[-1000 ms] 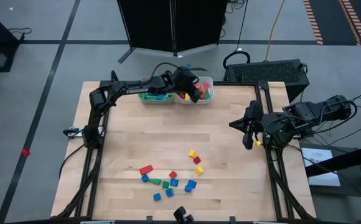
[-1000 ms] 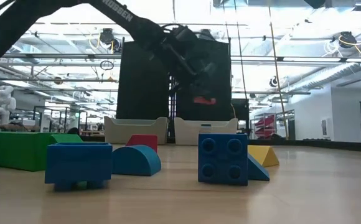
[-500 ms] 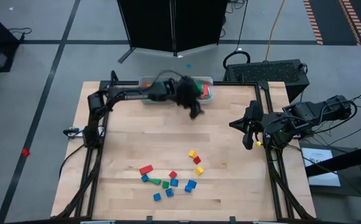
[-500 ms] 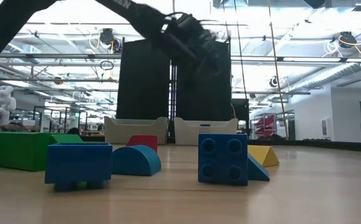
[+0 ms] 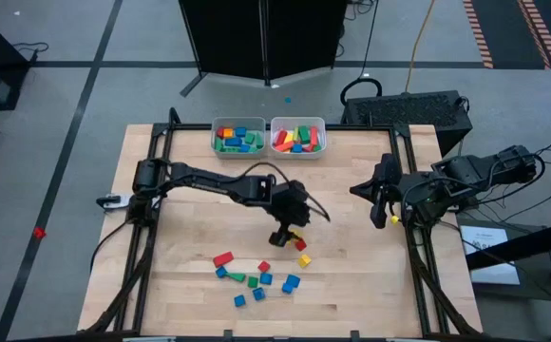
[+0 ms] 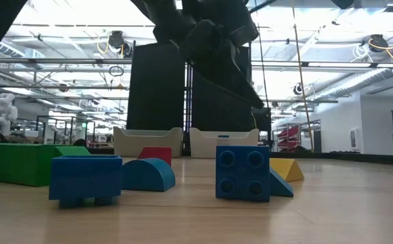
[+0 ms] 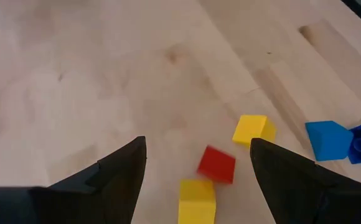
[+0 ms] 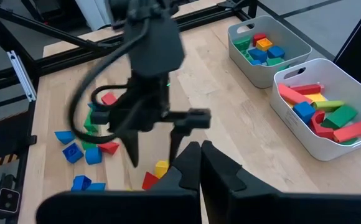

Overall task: Sort blocks by size
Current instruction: Put the red triangular block into the gray bin

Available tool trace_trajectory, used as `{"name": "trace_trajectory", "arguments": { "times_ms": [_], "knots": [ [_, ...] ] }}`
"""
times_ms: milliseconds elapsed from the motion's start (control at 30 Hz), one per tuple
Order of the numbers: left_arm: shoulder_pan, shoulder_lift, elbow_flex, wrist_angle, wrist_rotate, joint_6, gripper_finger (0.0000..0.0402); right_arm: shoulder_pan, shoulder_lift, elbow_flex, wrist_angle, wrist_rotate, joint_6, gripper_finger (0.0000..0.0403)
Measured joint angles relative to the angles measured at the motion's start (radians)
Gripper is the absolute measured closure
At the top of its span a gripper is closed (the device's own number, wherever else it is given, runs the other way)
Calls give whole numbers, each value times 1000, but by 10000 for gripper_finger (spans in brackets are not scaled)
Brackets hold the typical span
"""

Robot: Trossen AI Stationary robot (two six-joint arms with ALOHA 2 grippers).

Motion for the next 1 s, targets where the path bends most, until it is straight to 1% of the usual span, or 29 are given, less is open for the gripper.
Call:
{"name": "trace_trajectory", "arguments": {
  "times_ms": [167,500,633,833,933,1000],
  "knots": [
    [-29,13,-32,70,1,57,117,0,0,0,0,-2,18,403],
    [-30,99,-34,93,51,52,117,0,0,0,-1,-5,27,403],
    [-29,134,-34,105,75,8,117,0,0,0,-1,-6,30,403],
    [-29,183,-33,113,55,2,118,0,0,0,-2,-6,30,403],
    [-29,196,-30,114,49,2,136,0,0,0,-2,-6,30,403],
    [-31,200,-29,120,29,2,161,0,0,0,-3,-6,29,403]
  ]
}}
